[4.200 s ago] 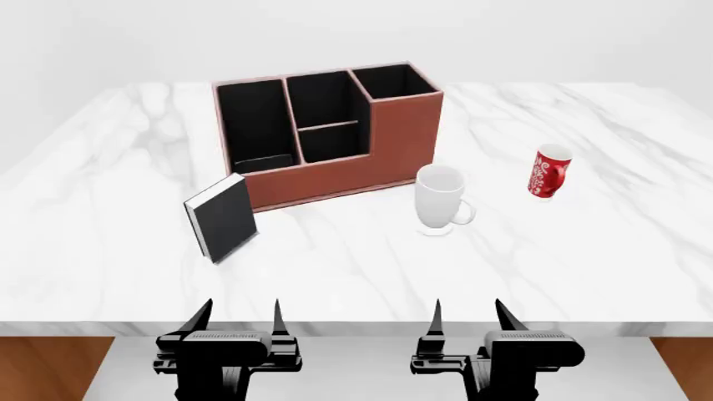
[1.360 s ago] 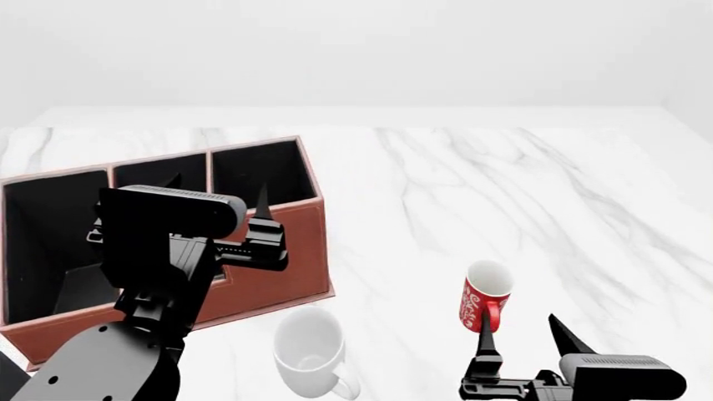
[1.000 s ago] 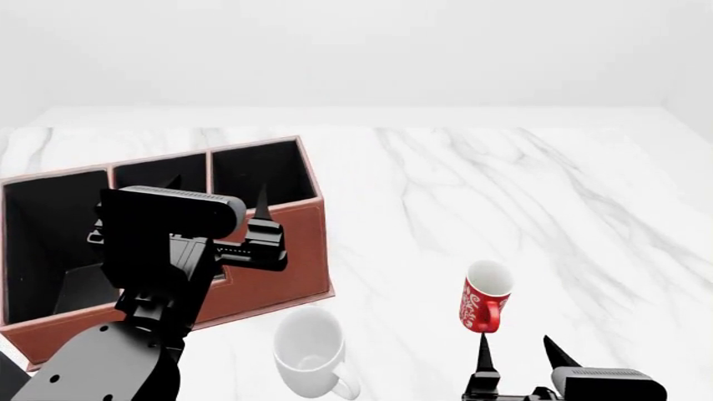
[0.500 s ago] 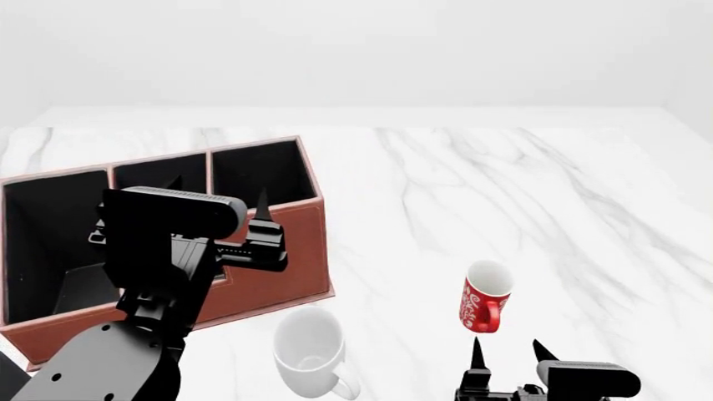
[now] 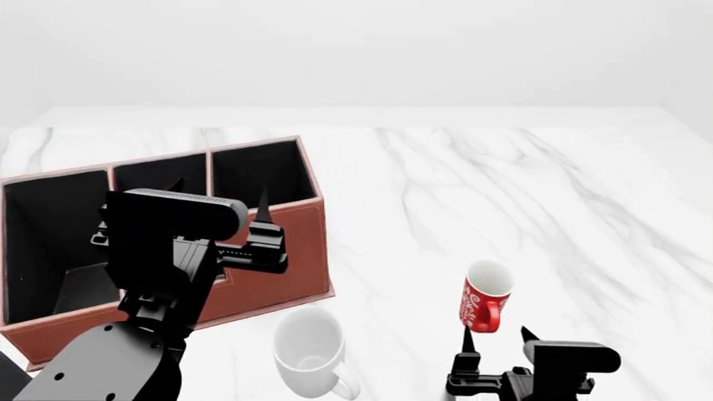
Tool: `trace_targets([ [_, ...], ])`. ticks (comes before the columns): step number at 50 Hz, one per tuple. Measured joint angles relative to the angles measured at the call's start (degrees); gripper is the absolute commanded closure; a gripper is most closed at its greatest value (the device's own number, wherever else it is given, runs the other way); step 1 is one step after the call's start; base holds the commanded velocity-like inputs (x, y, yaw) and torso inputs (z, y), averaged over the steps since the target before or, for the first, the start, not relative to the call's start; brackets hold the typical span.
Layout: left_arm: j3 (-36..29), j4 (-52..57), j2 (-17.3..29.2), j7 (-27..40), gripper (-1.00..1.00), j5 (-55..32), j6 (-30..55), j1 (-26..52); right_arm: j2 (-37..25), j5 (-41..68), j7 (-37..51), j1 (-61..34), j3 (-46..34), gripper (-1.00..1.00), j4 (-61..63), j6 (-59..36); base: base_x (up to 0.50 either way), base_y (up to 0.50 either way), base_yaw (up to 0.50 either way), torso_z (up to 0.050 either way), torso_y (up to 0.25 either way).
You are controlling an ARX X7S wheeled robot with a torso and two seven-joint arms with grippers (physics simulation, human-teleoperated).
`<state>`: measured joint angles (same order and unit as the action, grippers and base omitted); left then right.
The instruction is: Pick up the red mug and place it to the right of the caddy.
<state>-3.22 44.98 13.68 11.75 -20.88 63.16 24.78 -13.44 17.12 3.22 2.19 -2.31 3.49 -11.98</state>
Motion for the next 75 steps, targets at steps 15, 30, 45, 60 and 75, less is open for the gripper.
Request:
trace_targets([
  [15, -0.23, -0.47, 0.41, 0.20, -1.00, -0.31, -0.51, -0.20, 0.06, 0.07, -0.31, -4.29, -1.02, -1.00, -4.74, -1.15, 0.00, 0.00, 0.00, 0.000, 0.000],
  [30, -0.35, -0.93, 0.75, 0.46, -1.00, -0.62, -1.02, -0.34, 0.16, -0.25, 0.97, -5.52, -1.10, 1.00, -6.35, -1.16, 0.00, 0.00, 0.00, 0.000, 0.000],
  [45, -0.37, -1.34, 1.05, 0.73, -1.00, -0.94, -1.50, -0.54, 0.04, 0.14, 2.47, -5.70, -1.10, 1.00, -6.37, -1.16, 0.00, 0.00, 0.00, 0.000, 0.000],
  [60, -0.37, -1.51, 1.25, 1.02, -1.00, -1.38, -1.80, -0.65, -2.94, -1.18, -0.05, -8.12, -4.57, 1.00, -2.79, -2.73, 0.00, 0.00, 0.00, 0.000, 0.001],
  [75, -0.21, -2.13, 1.44, 1.10, -1.00, -1.81, -2.49, -0.81, -3.49, -2.13, -10.23, -19.24, -11.60, 1.00, -10.17, -0.75, 0.00, 0.00, 0.00, 0.000, 0.000],
])
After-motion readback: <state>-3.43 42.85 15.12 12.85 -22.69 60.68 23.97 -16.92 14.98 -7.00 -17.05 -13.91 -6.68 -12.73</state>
